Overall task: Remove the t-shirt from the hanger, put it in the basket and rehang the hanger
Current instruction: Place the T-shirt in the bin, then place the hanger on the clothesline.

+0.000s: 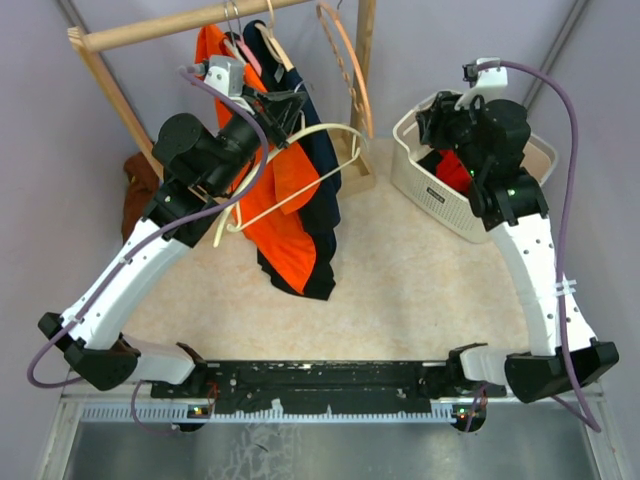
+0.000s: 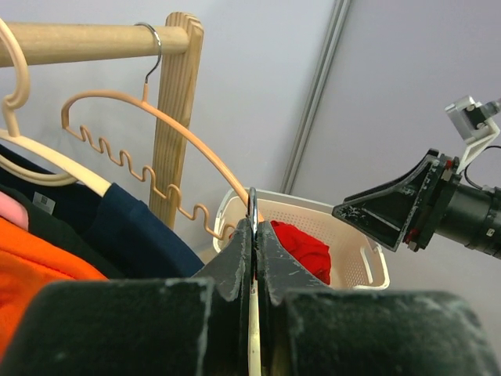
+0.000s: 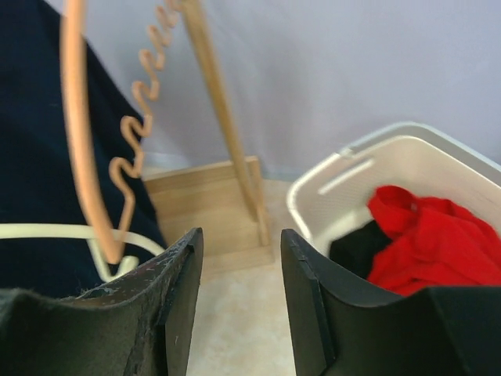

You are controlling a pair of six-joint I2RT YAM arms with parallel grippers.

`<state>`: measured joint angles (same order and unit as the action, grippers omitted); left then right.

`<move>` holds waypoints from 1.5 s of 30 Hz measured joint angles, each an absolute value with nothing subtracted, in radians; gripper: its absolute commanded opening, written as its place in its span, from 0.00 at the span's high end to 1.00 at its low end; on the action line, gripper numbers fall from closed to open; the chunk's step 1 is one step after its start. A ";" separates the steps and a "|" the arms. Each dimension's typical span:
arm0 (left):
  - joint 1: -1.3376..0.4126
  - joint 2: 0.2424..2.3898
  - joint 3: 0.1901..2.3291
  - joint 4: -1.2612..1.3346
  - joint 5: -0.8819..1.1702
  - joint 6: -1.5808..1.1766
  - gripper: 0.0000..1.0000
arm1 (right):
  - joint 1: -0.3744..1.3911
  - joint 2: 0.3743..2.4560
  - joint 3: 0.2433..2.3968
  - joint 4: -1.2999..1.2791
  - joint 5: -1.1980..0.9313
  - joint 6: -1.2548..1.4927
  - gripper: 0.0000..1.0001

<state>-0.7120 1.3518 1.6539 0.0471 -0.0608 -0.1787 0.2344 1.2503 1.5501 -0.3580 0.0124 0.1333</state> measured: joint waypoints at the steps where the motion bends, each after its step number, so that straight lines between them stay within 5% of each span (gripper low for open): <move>1: -0.712 1.352 1.654 0.041 -0.061 -0.179 1.00 | 0.245 1.250 1.550 -0.349 -0.004 0.137 0.55; 24: -0.714 1.391 1.732 -0.051 -0.213 -0.156 1.00 | 0.345 1.250 1.529 -0.249 -0.097 0.176 0.52; 45: -0.744 1.694 2.011 0.025 -0.353 -0.133 1.00 | 0.345 1.145 1.444 -0.254 -0.046 0.149 0.49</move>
